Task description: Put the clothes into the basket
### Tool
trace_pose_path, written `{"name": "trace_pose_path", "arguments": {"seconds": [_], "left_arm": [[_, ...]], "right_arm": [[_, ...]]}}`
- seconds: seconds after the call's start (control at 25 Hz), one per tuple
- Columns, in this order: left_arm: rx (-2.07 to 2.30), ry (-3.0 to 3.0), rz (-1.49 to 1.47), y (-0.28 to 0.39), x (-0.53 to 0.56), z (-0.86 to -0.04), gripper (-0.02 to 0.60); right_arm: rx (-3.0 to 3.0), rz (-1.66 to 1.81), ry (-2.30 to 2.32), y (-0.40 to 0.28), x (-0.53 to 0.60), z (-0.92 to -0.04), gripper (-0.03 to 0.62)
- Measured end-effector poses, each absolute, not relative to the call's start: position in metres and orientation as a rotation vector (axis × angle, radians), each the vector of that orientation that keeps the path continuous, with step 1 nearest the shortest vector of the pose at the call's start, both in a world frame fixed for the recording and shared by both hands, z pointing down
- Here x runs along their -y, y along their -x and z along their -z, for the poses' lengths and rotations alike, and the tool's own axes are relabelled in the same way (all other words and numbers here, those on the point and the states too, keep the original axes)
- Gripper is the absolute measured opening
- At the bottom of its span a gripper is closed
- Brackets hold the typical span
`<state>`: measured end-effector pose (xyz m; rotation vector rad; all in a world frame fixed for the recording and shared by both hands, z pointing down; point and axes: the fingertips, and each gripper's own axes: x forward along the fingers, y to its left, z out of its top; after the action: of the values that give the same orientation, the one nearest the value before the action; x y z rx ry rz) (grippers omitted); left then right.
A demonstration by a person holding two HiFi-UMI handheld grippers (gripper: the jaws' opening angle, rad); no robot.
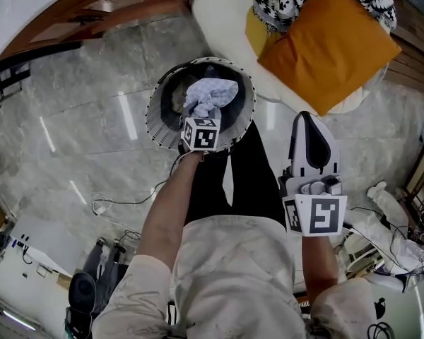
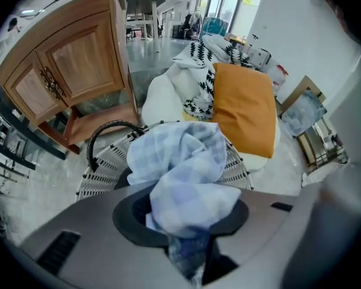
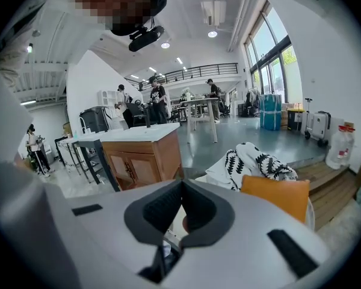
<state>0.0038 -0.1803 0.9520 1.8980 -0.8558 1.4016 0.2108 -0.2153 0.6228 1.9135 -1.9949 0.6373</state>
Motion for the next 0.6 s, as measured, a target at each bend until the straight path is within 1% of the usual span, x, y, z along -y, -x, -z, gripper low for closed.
{"name": "trace_pose_path", "arguments": {"seconds": [0.16,0.24,0.32,0.4,0.44,0.6], "left_arm": [[0.814,-1.91,-1.426,-0.006,0.176,-0.954,0.15],[0.797,-1.911,-1.445,-0.006,0.172,-0.956,0.165],[0.786,-1.893,-1.441,-0.005,0.168,-0.959,0.203],[0.775,-1.871,-1.432,-0.003,0.164,-0.962,0.276],[0.773,-1.859,-1.426,-0.003,0.161,-0.963,0.288],[0.78,-1.827,-1.391,0.0,0.155,-0.961,0.295]], "right_arm": [[1.99,-0.649,-1.904,-0.212,0.216,-0.628,-0.011],[1.989,-0.651,-1.903,-0.212,0.217,-0.629,-0.011],[1.992,-0.648,-1.905,-0.212,0.219,-0.629,-0.011],[1.995,-0.645,-1.904,-0.21,0.22,-0.628,-0.012],[1.996,-0.645,-1.903,-0.21,0.22,-0.628,-0.011],[1.996,-0.646,-1.899,-0.207,0.218,-0.628,-0.011]]}}
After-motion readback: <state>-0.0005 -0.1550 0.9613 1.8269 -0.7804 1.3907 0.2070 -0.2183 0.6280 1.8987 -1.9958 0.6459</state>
